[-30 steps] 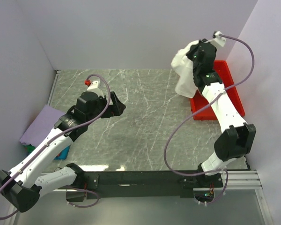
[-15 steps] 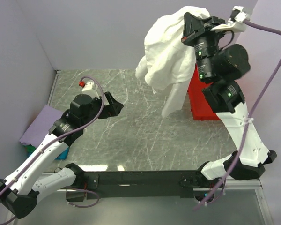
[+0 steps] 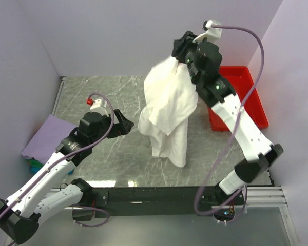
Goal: Fold and stack the t-shirts
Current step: Move the tshirt to the center of the board, then flatten the tshirt out
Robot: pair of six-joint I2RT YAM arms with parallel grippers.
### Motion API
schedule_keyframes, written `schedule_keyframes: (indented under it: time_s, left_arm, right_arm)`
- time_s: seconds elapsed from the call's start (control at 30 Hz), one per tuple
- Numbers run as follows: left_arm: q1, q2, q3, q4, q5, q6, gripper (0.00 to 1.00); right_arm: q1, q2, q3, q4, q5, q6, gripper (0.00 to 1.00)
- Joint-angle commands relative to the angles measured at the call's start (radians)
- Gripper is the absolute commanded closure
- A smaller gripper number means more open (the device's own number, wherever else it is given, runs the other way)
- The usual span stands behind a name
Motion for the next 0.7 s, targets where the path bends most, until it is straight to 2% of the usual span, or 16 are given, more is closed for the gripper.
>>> schedule_keyframes:
  time_s: [0.0, 0.03, 0.13, 0.17, 0.2, 0.27, 0.3, 0.47, 0.53, 0.57, 0.67]
  left_arm:
    - [0.005, 0.013, -0.067, 0.062, 0.022, -0.059, 0.02]
    - [0.005, 0.021, -0.086, 0.074, 0.027, -0.073, 0.03]
    - [0.003, 0.069, -0.17, 0.146, 0.086, -0.12, 0.09]
    - [0.002, 0.079, -0.215, 0.184, 0.094, -0.134, 0.13]
    - [0.0, 0.098, -0.235, 0.2, 0.1, -0.16, 0.15]
    - [-0.026, 0.115, -0.288, 0.241, 0.102, -0.174, 0.19]
    - [-0.061, 0.135, -0.299, 0.275, 0.094, -0.188, 0.19]
    - [-0.187, 0.236, -0.324, 0.362, 0.079, -0.214, 0.26]
    - [-0.247, 0.291, -0.319, 0.426, 0.079, -0.218, 0.29]
    - [-0.265, 0.309, -0.31, 0.44, 0.079, -0.218, 0.35]
    - [-0.331, 0.389, -0.266, 0.459, 0.048, -0.218, 0.37]
  right_arm:
    - [-0.21, 0.046, -0.046, -0.21, -0.209, 0.258, 0.45]
    - [-0.271, 0.052, -0.059, -0.236, -0.248, 0.267, 0.43]
    - [-0.295, 0.019, -0.158, -0.296, -0.313, 0.24, 0.41]
    - [-0.281, -0.009, -0.209, -0.289, -0.316, 0.234, 0.41]
    - [-0.272, -0.079, -0.337, -0.274, -0.331, 0.229, 0.41]
    - [-0.208, -0.159, -0.488, -0.203, -0.325, 0.227, 0.41]
    - [-0.177, -0.234, -0.626, -0.183, -0.287, 0.223, 0.41]
    - [-0.014, -0.375, -0.991, -0.109, -0.234, 0.276, 0.44]
    - [0.02, -0.423, -1.059, -0.092, -0.221, 0.31, 0.45]
    - [0.021, -0.438, -1.117, -0.086, -0.213, 0.318, 0.45]
    - [0.023, -0.487, -1.178, -0.077, -0.198, 0.336, 0.45]
